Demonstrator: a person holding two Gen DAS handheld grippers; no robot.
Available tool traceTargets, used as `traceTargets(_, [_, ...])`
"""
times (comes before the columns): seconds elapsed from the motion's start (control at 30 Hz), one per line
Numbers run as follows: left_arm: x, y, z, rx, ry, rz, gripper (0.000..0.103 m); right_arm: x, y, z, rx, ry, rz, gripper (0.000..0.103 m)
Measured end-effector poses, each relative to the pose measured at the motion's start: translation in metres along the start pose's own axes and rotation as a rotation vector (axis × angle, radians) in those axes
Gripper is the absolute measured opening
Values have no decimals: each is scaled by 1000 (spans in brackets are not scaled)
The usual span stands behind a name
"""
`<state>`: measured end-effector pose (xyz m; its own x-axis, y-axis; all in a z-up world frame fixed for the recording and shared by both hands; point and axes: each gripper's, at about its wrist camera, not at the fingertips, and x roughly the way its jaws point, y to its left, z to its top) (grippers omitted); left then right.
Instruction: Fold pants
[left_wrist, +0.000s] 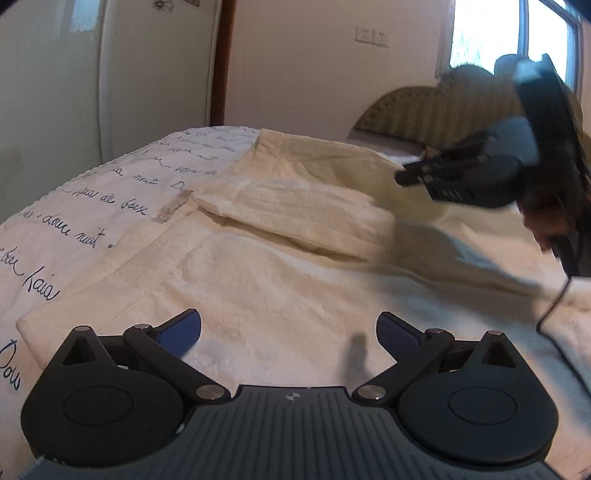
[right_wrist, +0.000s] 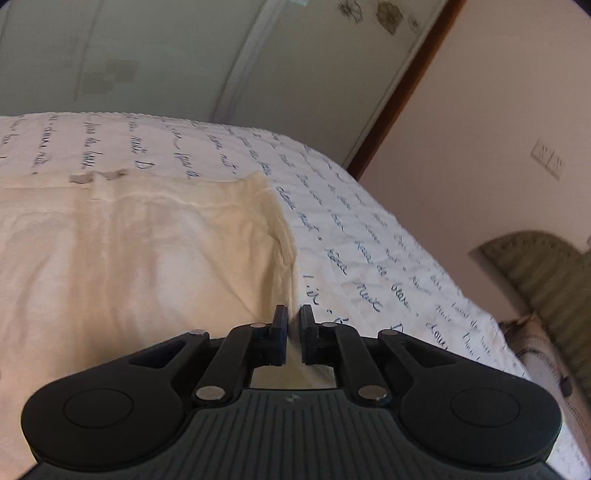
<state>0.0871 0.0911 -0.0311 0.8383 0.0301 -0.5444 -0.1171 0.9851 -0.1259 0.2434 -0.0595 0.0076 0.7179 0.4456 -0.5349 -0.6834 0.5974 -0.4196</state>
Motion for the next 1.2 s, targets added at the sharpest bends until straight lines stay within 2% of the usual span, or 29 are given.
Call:
traceTargets(0.1, [-17,23,6,-156,-72,-50,102,-48,31,-2,-74,-49,-4,6])
traceTargets(0.17, [-25,38,9,-261,-108,-102,103,-80,51,-6,-80,-85,27,2])
traceTargets(0.23, [-23,47,12,-360,-97,-161,103,-105,76,-9,-122,-98,41,2])
traceTargets(0.3, [-13,53,18,-435,-28,-207,102,-114,95,-16,-175,-92,42,2])
traceTargets(0.33, [-8,55,23,-452,10,-220,102,-114,97,-19,-178,-91,33,2])
traceTargets(0.4, [-1,57,37,-438,44,-212,102,-108,90,-21,-172,-95,-42,3])
traceTargets(0.47, [8,57,63,-372,54,-195,102,-95,66,-20,-103,-87,-105,5])
traceTargets(0.57, [32,53,111,-230,61,-134,102,-58,13,-14,64,-53,-78,22])
traceTargets(0.6, [40,53,122,-216,75,-121,102,-44,-3,-12,110,-40,-71,42])
traceTargets(0.63, [49,54,132,-214,101,-107,102,-27,-20,-13,163,-20,-60,69])
traceTargets(0.67, [59,55,141,-217,129,-99,102,-15,-32,-16,202,-15,-51,78])
traceTargets(0.7, [66,55,146,-222,148,-96,102,-1,-44,-17,235,-17,-37,79])
traceTargets(0.83, [79,55,149,-208,145,-91,102,55,-88,-29,400,47,55,78])
traceTargets(0.97, [99,51,147,-234,189,-134,102,103,-112,-45,593,127,240,78])
traceTargets(1.0, [103,51,148,-251,204,-152,102,107,-109,-49,608,138,265,66])
traceTargets(1.03, [108,50,149,-273,218,-175,102,109,-106,-49,603,137,283,45])
traceTargets(1.1, [116,51,152,-325,233,-226,102,100,-99,-44,538,92,295,21])
traceTargets(1.2, [126,54,158,-421,239,-285,102,62,-67,-29,338,18,184,18])
